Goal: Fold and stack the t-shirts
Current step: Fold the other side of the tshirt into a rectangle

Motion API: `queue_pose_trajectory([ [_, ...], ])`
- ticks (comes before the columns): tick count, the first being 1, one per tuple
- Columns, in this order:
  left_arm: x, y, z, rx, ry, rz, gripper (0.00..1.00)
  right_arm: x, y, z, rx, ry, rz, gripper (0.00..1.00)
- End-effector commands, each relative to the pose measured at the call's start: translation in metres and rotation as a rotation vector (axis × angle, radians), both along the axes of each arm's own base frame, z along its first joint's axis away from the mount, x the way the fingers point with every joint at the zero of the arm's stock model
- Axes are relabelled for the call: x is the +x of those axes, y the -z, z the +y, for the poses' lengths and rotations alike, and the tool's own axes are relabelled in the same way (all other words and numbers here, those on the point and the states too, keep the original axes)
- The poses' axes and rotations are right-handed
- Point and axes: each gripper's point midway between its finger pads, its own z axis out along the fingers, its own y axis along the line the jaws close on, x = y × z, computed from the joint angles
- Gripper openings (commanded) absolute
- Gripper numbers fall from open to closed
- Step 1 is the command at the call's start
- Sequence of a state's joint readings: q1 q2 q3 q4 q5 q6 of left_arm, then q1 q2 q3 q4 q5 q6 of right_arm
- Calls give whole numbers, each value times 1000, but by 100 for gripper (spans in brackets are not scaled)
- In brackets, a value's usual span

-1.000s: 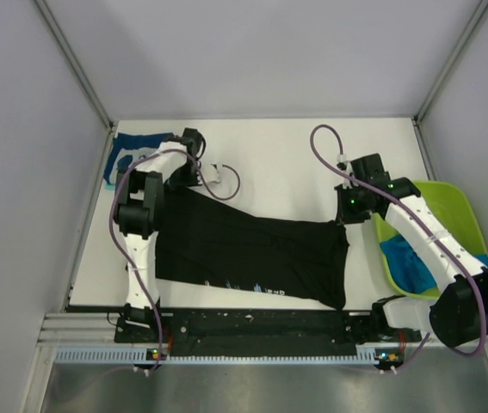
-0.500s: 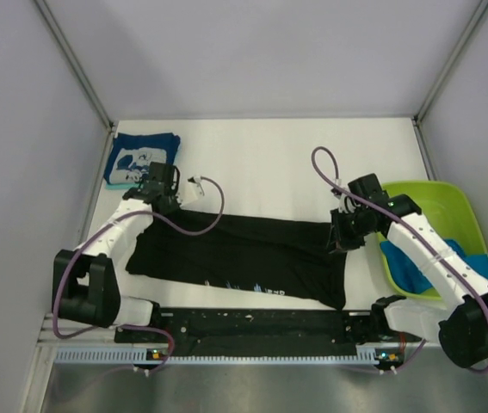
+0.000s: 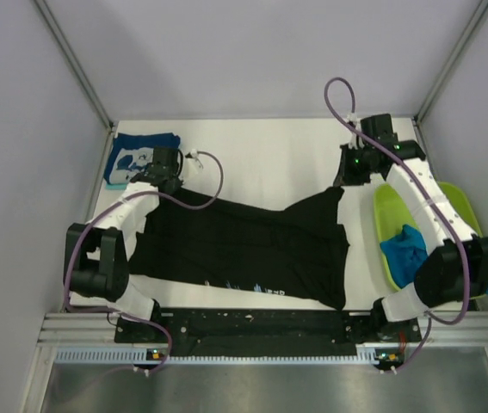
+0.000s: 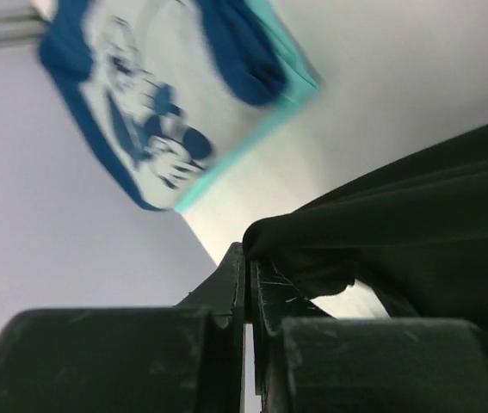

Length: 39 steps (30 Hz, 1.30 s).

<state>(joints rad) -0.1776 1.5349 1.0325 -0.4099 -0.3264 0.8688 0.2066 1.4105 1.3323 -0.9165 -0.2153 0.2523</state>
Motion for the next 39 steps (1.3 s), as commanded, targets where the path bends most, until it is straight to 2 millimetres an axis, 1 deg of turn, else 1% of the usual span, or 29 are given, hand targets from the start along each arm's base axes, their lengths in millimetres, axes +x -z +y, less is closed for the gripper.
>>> queue_pose_trajectory([
  [1, 46, -37, 9, -6, -122, -204, 0, 71, -20, -9, -85, -11, -120, 0],
  [2, 47, -38, 14, 4, -137, -210, 0, 76, -21, -8, -91, -13, -115, 0],
  [4, 43, -35, 22, 12, -162, -210, 0, 79, -27, -9, -95, -4, -121, 0],
  [5, 39, -32, 25, 12, -164, -200, 0, 74, -27, -9, -87, -7, -116, 0],
  [7, 25, -18, 20, -5, -108, -142, 0, 60, -23, -5, -62, -19, -94, 0],
  [8, 16, -13, 17, -15, -70, -120, 0, 50, -21, -2, -47, -32, -83, 0],
  [11, -14, 4, 12, -12, 26, -55, 0, 9, -6, 10, 10, -68, -18, 0],
  [13, -32, 18, 13, 2, 58, 3, 0, -22, 1, 20, 40, -105, 21, 0],
  [16, -52, 34, 19, 30, 61, 66, 0, -69, 23, 37, 52, -187, 126, 0],
  [19, -71, 50, 22, 35, 57, 150, 0, -106, 47, 38, 49, -203, 233, 0],
  [22, -84, 65, 23, 36, 62, 220, 0, -130, 69, 33, 46, -198, 313, 0],
  [25, -87, 73, 24, 33, 43, 263, 0, -144, 88, 25, 18, -191, 378, 0],
  [27, -82, 71, 27, 31, 15, 255, 0, -147, 94, 22, -1, -187, 405, 0],
  [29, -73, 61, 35, 24, -20, 216, 0, -146, 96, 17, -36, -176, 410, 0],
  [31, -64, 49, 41, 19, -40, 173, 0, -144, 93, 10, -74, -177, 409, 0],
  [33, -60, 40, 46, 35, -28, 151, 0, -143, 90, 2, -112, -168, 407, 0],
  [34, -61, 41, 47, 46, -14, 159, 0, -143, 89, 2, -107, -168, 411, 0],
  [36, -65, 46, 44, 46, 28, 177, 0, -148, 89, 11, -58, -202, 433, 0],
  [39, -76, 61, 40, 32, 66, 223, 0, -161, 100, 16, -39, -229, 492, 0],
])
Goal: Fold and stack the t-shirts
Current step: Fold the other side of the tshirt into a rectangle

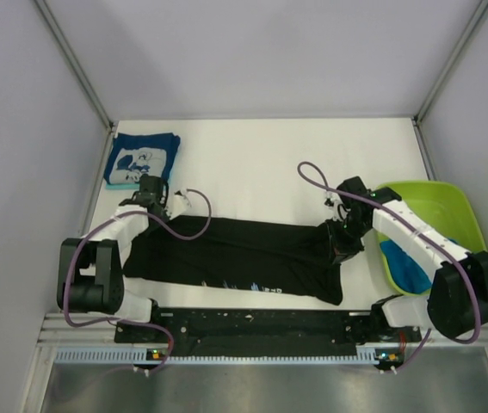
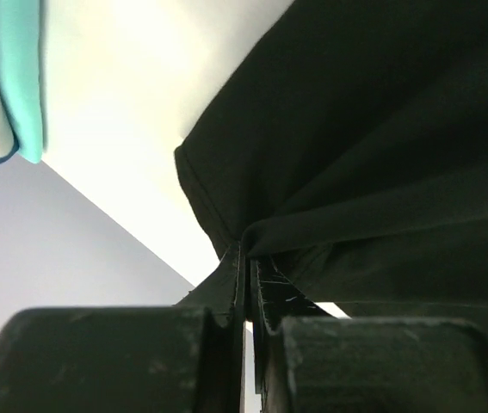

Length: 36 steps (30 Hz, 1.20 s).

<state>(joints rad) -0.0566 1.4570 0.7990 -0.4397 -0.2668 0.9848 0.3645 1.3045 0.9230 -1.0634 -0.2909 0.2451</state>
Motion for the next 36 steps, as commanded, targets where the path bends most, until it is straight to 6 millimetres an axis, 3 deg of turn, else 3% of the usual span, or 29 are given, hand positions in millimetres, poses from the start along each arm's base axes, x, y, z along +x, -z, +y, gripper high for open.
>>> queue_pose_trajectory([
  [1, -6, 5, -3, -5, 62, 17, 0, -12, 5, 6, 30, -40, 65, 0],
  [4, -10, 13, 2, 24, 54, 44, 2, -18, 11, 12, 61, -47, 95, 0],
  [7, -8, 11, 6, 35, 43, 62, 23, -21, 11, 24, 122, -61, 111, 2],
  [9, -4, 3, 0, 1, 45, 50, 41, -33, 8, 40, 200, -120, 145, 22],
  [11, 0, -10, -10, -64, 61, 38, 63, -47, -1, 55, 284, -195, 172, 31],
  [13, 3, -30, -26, -147, 90, 13, 65, -47, -13, 62, 333, -223, 139, 38],
  [15, 5, -52, -49, -269, 143, -9, 66, -33, -23, 59, 310, -198, 54, 41],
  [17, 4, -78, -82, -414, 208, -27, 63, -8, -28, 49, 271, -83, -18, 41],
  [20, -8, -110, -149, -618, 339, -19, 46, 28, -15, 24, 210, 134, -105, 35],
  [21, -15, -116, -176, -657, 393, -8, 40, 34, -10, 20, 197, 165, -122, 34],
  [25, -46, -124, -273, -765, 585, 94, 32, 52, 5, 12, 170, 251, -179, 34],
  [28, -55, -121, -336, -817, 655, 130, 33, 49, 23, 7, 154, 290, -153, 33],
  [31, -71, -111, -394, -862, 731, 187, 39, 32, 39, 5, 152, 307, -104, 35],
  [36, -90, -90, -466, -919, 870, 211, 50, 11, 51, 1, 151, 379, -73, 36],
])
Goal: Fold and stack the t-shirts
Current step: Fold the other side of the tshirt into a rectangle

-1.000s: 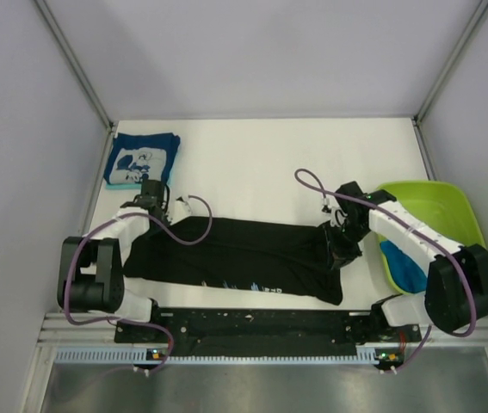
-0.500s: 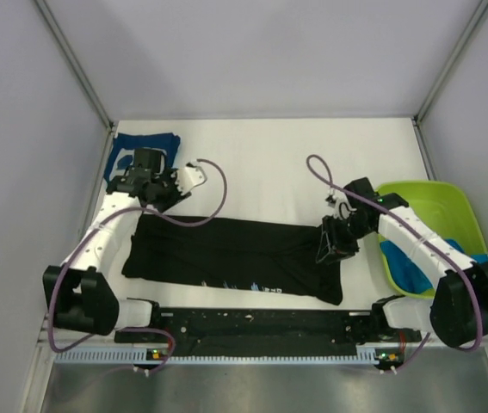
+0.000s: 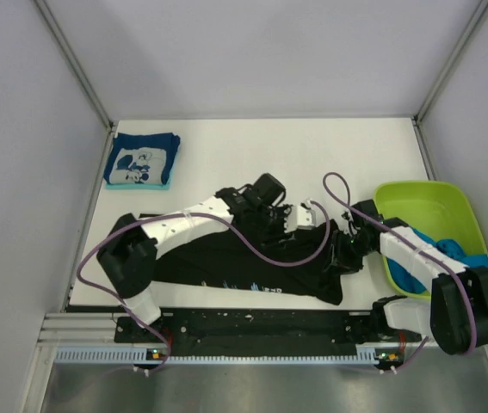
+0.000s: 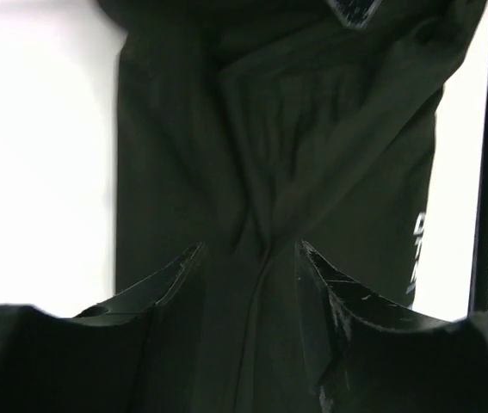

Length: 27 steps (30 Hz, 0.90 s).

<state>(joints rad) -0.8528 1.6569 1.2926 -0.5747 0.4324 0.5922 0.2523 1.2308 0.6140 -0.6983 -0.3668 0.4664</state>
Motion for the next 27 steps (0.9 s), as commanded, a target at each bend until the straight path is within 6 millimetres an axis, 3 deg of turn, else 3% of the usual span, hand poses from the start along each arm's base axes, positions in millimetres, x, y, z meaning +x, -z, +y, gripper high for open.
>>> queue_pose_trajectory([
  [1, -12, -12, -72, -146, 88, -7, 50, 2, -1, -1, 15, 89, -51, 36],
  [5, -20, 6, -99, -128, 120, 70, 49, 0, 1, 0, 26, 127, -54, 29],
  [12, -20, 36, -106, -63, 118, 109, 42, -9, 5, 5, 70, 123, -38, 1],
  [18, -20, 63, -103, 1, 107, 114, 39, 0, -7, 6, 84, 137, -88, 0],
  [19, -16, 63, -105, 1, 92, 104, 27, 1, -8, 6, 85, 140, -90, 0],
  [20, -13, 64, -106, 1, 69, 97, 2, 2, -9, 7, 88, 140, -97, 0],
  [23, -14, 54, -104, 5, 63, 101, 0, 1, -11, 7, 87, 134, -101, 0],
  [27, -29, 23, -85, -31, 91, 99, 0, 1, -16, 5, 83, 136, -117, 0],
])
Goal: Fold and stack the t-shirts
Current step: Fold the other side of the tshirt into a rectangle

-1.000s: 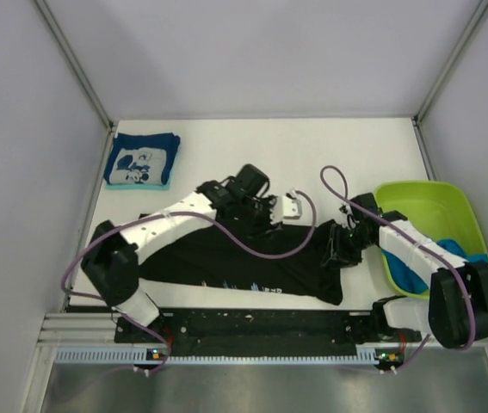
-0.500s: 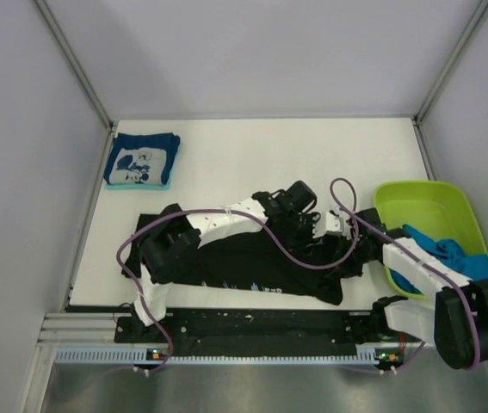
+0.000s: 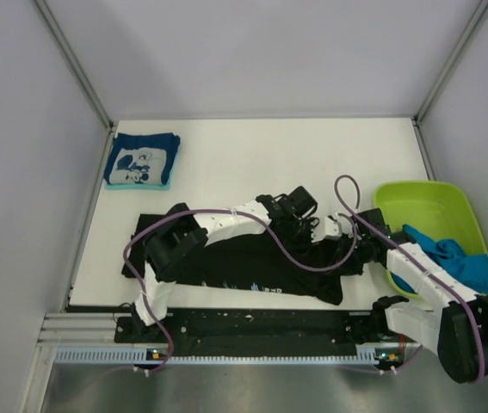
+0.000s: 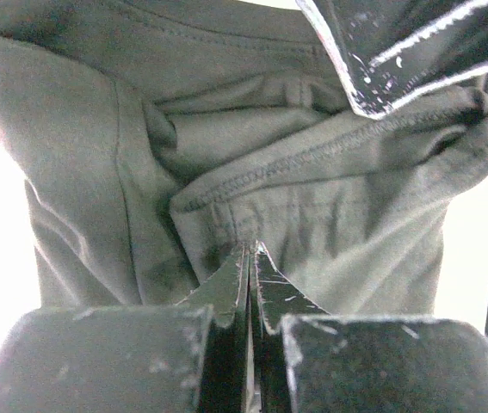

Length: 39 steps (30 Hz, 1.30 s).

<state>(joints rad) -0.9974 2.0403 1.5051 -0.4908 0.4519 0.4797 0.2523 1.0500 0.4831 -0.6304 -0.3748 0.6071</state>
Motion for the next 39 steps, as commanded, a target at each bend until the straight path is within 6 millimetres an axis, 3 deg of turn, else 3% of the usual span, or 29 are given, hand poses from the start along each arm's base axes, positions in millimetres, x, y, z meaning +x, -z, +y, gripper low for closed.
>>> queue_pose_trajectory([
  [1, -10, -59, 10, -103, 22, -42, 0, 12, -19, 2, 19, 14, -70, 0],
  [4, -23, -67, 27, -102, 45, -33, 0, 10, -27, 2, 23, 4, -72, 0],
  [7, -34, -60, 38, -71, 59, 13, 0, 7, -29, 4, 32, -12, -61, 0],
  [11, -11, -56, 22, -104, 2, -58, 2, 8, -28, 2, 20, -5, -62, 4],
  [14, 5, -53, 2, -106, -25, -74, 23, 9, -27, 0, 6, 13, -64, 25],
  [16, 9, -50, -10, -119, -28, -61, 29, 7, -27, 0, 13, 33, -62, 30],
  [24, 10, -19, -23, -86, -18, 0, 37, 3, -18, -2, 29, 124, -64, 31],
  [28, 16, -16, -25, -83, -28, -28, 42, 1, -13, -2, 30, 124, -51, 34],
  [37, 27, -6, -29, -61, -69, -45, 40, -2, 0, 5, 68, 108, -21, 35],
  [39, 28, -4, -29, -51, -70, -45, 37, -3, 3, 5, 64, 105, -14, 28],
])
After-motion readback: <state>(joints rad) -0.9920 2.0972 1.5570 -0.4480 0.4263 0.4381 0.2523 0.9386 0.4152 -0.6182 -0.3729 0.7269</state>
